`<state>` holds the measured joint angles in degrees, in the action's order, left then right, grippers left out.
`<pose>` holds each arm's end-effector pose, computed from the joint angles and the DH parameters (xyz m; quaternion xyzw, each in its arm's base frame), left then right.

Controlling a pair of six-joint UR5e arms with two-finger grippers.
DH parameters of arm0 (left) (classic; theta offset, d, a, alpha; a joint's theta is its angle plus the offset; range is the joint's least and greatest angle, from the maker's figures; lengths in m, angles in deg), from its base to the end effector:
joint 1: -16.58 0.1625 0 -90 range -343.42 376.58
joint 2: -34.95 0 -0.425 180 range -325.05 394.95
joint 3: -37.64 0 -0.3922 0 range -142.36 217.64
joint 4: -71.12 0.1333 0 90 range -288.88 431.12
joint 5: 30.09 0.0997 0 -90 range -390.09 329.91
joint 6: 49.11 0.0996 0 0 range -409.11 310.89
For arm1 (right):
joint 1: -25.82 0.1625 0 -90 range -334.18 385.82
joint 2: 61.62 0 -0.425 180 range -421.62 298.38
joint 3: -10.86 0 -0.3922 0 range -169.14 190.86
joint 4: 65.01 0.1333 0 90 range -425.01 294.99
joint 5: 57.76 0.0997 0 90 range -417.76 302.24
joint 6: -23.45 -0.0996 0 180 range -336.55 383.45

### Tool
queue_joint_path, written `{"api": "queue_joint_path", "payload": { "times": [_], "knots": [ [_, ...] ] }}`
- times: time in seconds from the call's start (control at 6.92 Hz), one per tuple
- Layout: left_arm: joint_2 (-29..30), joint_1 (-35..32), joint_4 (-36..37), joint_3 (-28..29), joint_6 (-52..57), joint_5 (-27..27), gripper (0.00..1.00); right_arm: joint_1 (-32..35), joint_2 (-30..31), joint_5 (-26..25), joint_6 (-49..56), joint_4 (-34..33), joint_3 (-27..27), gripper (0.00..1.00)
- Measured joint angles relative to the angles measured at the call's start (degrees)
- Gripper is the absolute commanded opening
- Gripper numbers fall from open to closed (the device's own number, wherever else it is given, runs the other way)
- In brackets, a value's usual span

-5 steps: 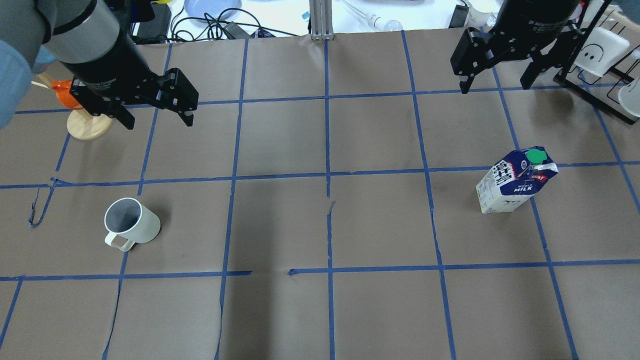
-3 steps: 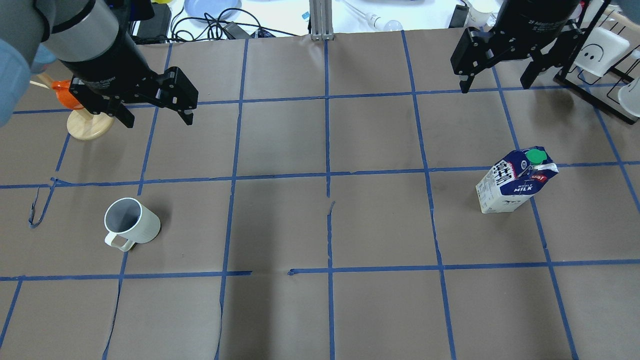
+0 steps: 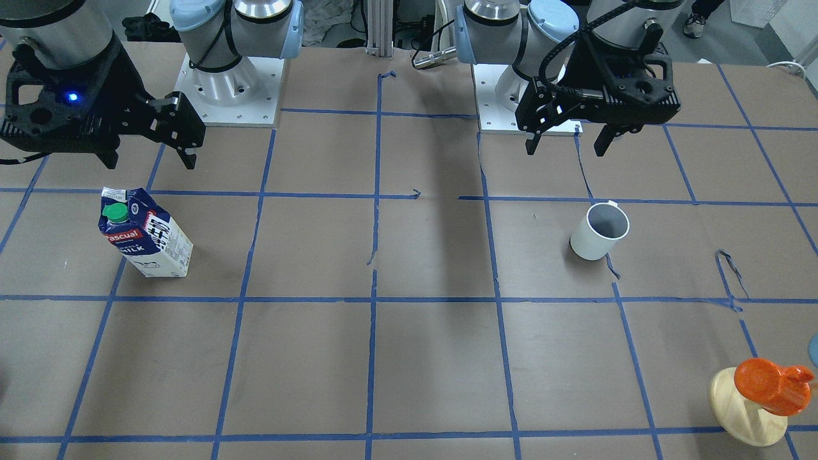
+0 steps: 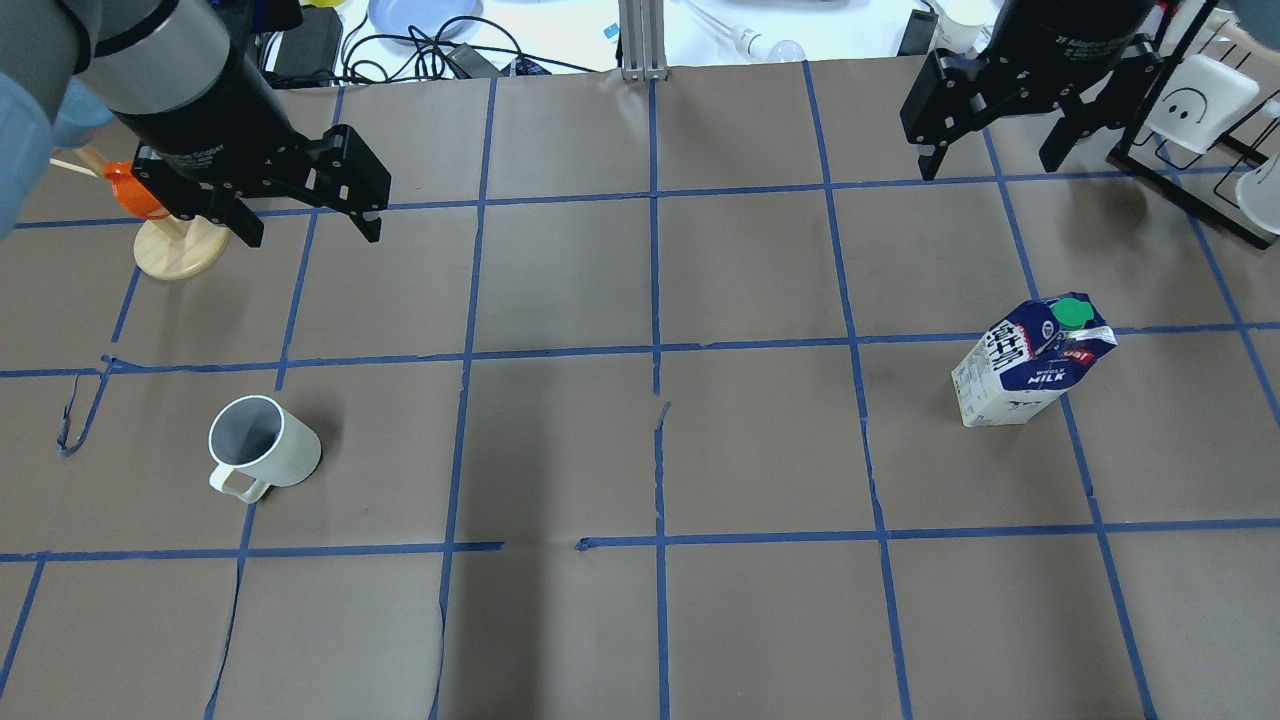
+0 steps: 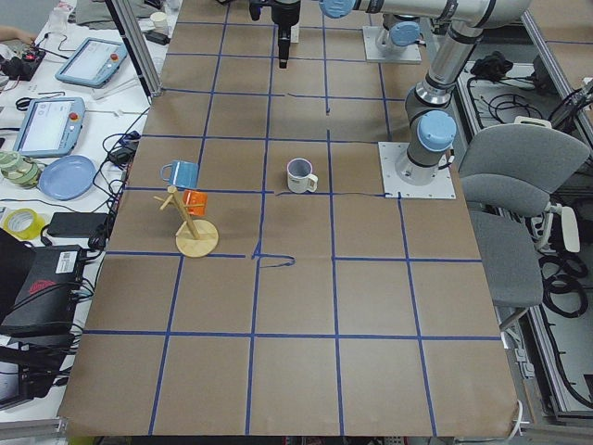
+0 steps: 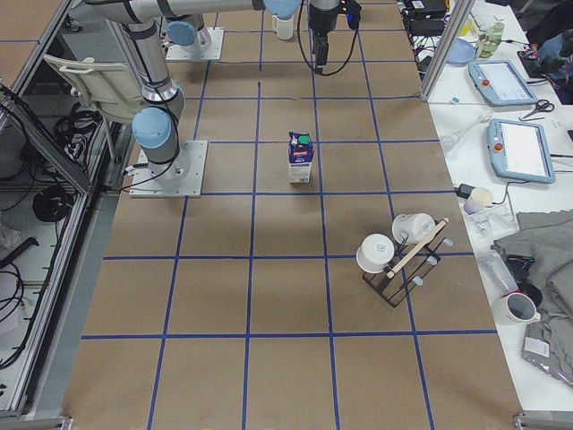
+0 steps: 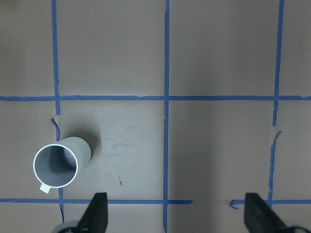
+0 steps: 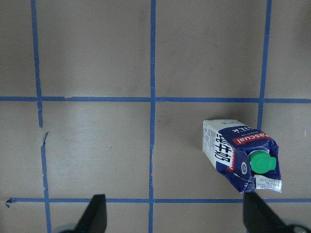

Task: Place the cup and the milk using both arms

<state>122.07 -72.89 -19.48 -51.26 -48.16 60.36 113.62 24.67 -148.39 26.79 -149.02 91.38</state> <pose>-0.1281 -0.4765 0.5206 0.0035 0.9996 -0.0294 0.0043 0.1123 -0.5217 0.5261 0.0100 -0.9999 -0.0022 0.0054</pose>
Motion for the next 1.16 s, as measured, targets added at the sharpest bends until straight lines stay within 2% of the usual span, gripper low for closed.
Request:
{"api": "queue_joint_path", "payload": {
  "times": [1.16],
  "knots": [
    [0.29, 0.19, 2.96, -0.39, 2.74, 0.32, 1.0, 0.0, 0.02, 0.01, 0.06, -0.54, 0.08, 1.0]
  ]
}}
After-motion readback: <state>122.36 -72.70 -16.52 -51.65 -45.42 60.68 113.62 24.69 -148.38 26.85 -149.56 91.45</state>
